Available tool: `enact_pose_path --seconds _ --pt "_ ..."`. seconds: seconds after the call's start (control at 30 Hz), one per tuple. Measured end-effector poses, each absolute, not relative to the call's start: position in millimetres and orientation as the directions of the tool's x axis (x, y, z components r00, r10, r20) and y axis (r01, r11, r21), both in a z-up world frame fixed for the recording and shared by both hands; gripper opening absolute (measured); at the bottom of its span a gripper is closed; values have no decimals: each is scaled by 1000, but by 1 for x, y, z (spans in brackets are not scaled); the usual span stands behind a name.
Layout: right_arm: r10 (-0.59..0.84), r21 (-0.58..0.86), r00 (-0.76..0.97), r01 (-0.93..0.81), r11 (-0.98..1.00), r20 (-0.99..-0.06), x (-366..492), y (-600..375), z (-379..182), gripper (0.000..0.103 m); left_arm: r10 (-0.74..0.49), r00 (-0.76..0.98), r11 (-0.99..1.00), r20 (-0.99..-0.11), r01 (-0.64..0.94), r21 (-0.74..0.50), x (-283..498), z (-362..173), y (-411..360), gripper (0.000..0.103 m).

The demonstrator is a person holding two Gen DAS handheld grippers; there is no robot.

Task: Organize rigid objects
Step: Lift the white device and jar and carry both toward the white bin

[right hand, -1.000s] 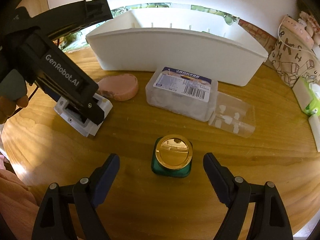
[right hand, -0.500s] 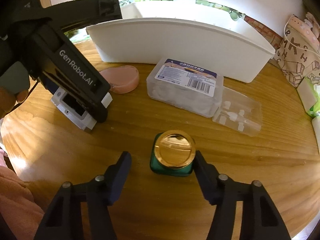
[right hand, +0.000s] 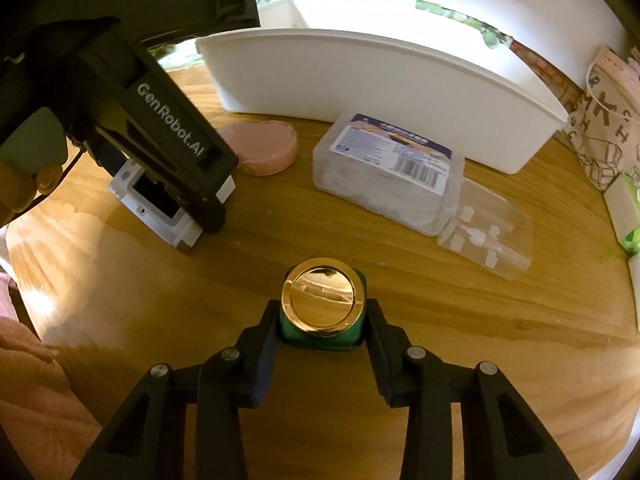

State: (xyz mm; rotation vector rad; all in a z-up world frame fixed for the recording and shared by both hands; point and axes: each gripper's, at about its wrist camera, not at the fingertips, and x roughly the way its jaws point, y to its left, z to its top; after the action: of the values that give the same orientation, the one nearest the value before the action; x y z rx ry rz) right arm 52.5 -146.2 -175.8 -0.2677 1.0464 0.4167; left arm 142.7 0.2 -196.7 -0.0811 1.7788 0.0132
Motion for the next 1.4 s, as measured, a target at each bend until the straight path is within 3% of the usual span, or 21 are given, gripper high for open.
enact_pose_path --seconds 0.63,1.03,1.4 --pt "179 -58 445 -470 881 -878 17 -111 -169 40 -157 -194 970 -968 -215 -114 71 -198 84 94" --pt "176 -124 511 -498 858 -841 -9 -82 -137 40 -161 -102 959 -982 -251 -131 52 -166 118 94" --pt "239 -130 573 -528 839 -784 35 -74 -95 40 -140 24 950 -990 -279 -141 72 -112 129 94"
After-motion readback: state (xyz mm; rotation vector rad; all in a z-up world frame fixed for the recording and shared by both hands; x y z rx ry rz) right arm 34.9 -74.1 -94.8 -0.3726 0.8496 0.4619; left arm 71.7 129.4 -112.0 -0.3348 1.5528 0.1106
